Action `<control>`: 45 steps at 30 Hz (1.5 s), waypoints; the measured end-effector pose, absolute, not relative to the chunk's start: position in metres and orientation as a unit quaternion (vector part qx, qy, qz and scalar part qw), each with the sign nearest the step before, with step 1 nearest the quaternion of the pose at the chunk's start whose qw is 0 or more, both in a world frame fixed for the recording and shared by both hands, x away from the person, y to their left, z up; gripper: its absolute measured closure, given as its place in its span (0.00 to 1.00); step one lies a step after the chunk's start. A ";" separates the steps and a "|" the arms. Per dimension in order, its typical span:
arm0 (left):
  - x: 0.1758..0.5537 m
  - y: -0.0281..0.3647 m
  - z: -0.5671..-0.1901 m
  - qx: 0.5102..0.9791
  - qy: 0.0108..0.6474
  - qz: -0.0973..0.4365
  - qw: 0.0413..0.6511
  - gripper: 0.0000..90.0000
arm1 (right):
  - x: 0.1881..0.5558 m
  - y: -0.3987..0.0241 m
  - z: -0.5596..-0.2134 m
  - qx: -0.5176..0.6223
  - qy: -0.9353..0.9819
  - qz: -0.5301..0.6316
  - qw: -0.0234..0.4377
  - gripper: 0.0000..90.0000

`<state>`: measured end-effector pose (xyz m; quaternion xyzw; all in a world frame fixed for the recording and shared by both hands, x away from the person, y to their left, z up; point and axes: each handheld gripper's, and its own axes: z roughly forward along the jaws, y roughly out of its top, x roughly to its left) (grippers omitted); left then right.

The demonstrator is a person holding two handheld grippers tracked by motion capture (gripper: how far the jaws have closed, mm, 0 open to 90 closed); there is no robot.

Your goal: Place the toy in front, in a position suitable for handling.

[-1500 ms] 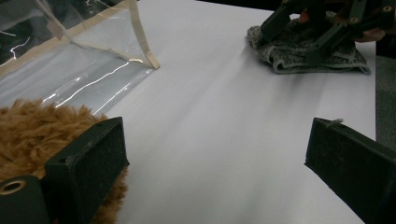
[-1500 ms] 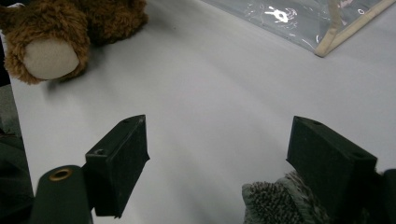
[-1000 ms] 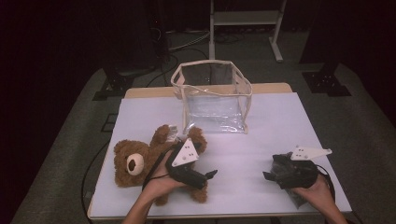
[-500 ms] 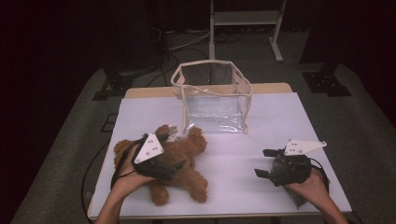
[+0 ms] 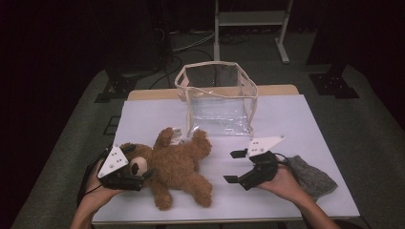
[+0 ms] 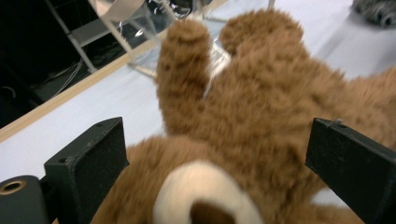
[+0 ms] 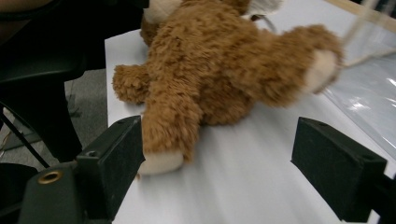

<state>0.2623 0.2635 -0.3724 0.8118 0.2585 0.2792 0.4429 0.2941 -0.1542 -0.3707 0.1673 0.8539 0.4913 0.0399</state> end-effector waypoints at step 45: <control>0.288 0.270 -0.400 0.815 0.258 0.306 0.420 0.37 | 0.309 -0.059 -0.423 0.164 0.880 0.446 -0.009 0.73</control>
